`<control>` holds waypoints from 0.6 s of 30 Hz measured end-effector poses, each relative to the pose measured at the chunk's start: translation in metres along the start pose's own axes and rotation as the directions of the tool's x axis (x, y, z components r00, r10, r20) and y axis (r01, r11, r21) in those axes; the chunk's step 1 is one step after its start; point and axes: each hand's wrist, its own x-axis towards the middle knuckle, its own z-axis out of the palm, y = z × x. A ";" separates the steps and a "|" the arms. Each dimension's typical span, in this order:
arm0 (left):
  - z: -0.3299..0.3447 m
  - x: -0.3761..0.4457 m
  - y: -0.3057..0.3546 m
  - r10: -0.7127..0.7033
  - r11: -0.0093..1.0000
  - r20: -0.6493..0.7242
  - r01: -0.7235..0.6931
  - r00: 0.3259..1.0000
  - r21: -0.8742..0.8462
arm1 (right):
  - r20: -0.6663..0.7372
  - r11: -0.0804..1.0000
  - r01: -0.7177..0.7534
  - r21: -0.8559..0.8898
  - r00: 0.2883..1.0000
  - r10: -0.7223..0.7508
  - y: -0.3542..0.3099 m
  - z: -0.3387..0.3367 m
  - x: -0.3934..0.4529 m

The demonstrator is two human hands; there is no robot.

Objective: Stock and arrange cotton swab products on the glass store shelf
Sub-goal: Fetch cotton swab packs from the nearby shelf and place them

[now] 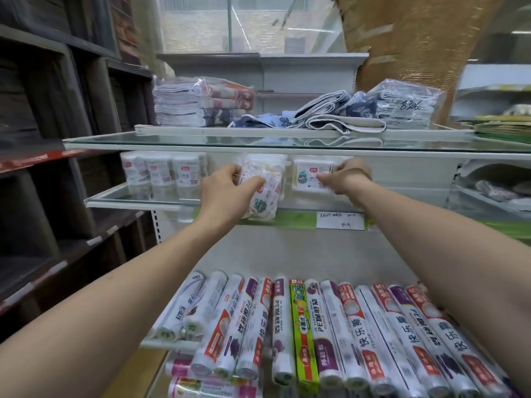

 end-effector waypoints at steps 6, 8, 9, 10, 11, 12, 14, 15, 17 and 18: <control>0.012 0.002 -0.006 0.014 0.998 -0.007 -0.014 1.000 -0.061 | -0.013 0.993 0.072 -0.098 0.997 -0.073 -0.004 0.021 0.027; 0.014 0.002 -0.004 0.030 0.998 -0.004 -0.030 1.000 -0.055 | -0.002 0.987 0.086 -0.137 0.996 -0.087 -0.006 0.025 0.036; 0.015 0.003 -0.004 0.031 0.998 0.000 -0.031 1.000 -0.054 | 0.007 0.985 0.089 -0.148 0.996 -0.089 -0.006 0.028 0.041; 0.016 0.006 -0.005 0.028 0.998 0.009 -0.028 1.000 -0.057 | 0.013 0.984 0.089 -0.157 0.996 -0.088 -0.006 0.030 0.046; 0.017 0.008 -0.006 0.025 0.997 0.026 -0.023 0.999 -0.070 | 0.016 0.982 0.087 -0.168 0.996 -0.085 -0.005 0.033 0.053; 0.017 0.010 -0.007 0.019 0.996 0.041 -0.016 0.999 -0.083 | 0.018 0.979 0.083 -0.185 0.997 -0.082 -0.004 0.036 0.058; 0.016 0.012 -0.007 0.006 0.996 0.054 -0.001 0.999 -0.091 | 0.016 0.973 0.085 -0.213 0.996 -0.084 -0.001 0.041 0.069; 0.016 0.013 -0.008 0.005 0.995 0.061 0.002 0.998 -0.102 | 0.009 0.972 0.088 -0.216 0.996 -0.088 0.000 0.041 0.073; 0.015 0.014 -0.009 0.011 0.994 0.061 -0.005 0.998 -0.109 | 0.004 0.975 0.087 -0.205 0.996 -0.087 0.000 0.041 0.075; 0.016 0.014 -0.009 0.013 0.994 0.058 -0.007 0.998 -0.109 | 0.006 0.976 0.085 -0.200 0.996 -0.085 -0.001 0.040 0.073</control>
